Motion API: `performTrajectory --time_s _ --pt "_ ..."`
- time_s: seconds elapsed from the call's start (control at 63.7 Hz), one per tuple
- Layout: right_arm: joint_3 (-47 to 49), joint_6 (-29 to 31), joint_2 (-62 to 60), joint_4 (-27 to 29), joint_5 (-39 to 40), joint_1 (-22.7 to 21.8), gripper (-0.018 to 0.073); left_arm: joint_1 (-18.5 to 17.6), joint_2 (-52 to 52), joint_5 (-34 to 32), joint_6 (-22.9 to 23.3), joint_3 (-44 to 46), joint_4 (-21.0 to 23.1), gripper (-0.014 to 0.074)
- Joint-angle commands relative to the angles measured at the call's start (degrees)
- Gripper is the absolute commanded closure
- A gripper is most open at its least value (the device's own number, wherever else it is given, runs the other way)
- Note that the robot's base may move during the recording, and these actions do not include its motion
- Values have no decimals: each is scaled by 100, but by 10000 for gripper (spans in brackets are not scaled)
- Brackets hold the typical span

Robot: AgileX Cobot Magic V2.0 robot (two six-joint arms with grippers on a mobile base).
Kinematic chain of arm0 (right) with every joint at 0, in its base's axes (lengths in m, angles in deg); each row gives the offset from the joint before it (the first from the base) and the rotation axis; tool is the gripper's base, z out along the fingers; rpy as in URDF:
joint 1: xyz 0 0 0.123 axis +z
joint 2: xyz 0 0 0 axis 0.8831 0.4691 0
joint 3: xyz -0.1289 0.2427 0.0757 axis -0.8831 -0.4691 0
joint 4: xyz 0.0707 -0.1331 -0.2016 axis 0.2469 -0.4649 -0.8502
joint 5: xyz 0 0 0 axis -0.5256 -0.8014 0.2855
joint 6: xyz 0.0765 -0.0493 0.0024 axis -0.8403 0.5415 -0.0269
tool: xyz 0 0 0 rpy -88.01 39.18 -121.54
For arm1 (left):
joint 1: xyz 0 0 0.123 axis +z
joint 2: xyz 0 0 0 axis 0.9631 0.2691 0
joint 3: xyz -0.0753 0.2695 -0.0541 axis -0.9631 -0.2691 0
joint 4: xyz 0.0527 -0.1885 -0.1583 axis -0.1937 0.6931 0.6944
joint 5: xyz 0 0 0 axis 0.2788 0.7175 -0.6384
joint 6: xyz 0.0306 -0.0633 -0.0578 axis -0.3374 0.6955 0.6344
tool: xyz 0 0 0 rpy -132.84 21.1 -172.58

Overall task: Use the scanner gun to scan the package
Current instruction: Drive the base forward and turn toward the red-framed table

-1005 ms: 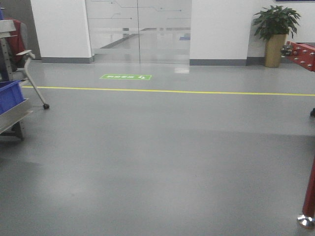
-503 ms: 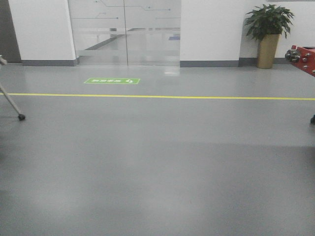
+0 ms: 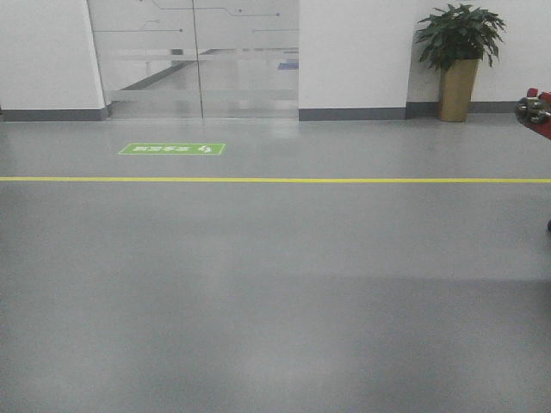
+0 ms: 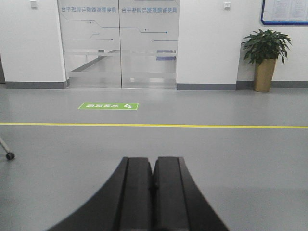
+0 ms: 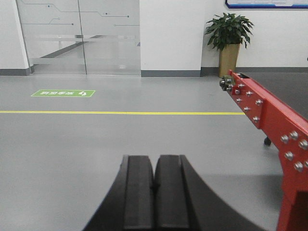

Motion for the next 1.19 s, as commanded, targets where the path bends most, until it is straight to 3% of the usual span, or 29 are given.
performTrajectory --time_s 0.0,0.267,1.178 --pt "0 -6 -14 -39 87 -28 712 -40 -15 -80 38 24 -14 708" --pt "0 -6 -14 -39 87 -28 712 302 -15 -80 38 24 -14 708" --pt "0 -6 -14 -39 87 -25 712 289 -15 -80 38 24 -14 708"
